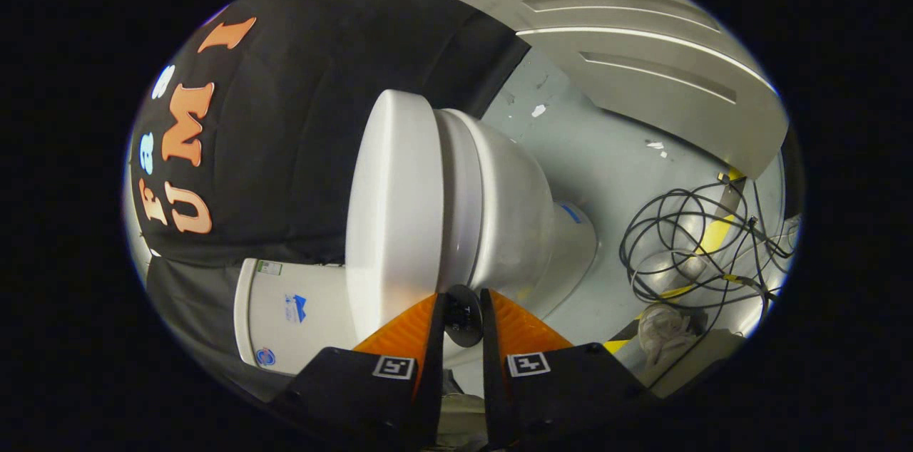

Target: Open the toilet lid.

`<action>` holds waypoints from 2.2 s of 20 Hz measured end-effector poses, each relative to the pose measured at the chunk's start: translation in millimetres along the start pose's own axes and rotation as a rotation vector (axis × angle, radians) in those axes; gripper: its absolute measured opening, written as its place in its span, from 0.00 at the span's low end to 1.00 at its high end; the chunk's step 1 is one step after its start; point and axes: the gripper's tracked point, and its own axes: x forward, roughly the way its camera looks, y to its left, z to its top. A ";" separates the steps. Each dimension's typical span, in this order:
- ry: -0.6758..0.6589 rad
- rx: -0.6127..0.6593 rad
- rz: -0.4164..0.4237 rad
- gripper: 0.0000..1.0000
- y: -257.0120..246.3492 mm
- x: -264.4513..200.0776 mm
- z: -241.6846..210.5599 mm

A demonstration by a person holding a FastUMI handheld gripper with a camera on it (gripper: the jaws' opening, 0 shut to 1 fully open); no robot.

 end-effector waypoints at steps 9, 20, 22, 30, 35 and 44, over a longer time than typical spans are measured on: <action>-0.049 0.060 -0.025 0.08 15.7 -6.9 6.8; -0.122 -0.158 -0.020 0.08 109.9 -48.5 7.6; -0.137 -0.201 -0.022 0.08 132.2 -57.1 3.4; -0.179 -0.352 -0.101 0.08 188.2 -70.8 -15.8; -0.203 -0.367 -0.090 0.08 210.8 -72.3 -26.6; -0.247 -0.481 -0.093 0.08 257.3 -78.4 -54.9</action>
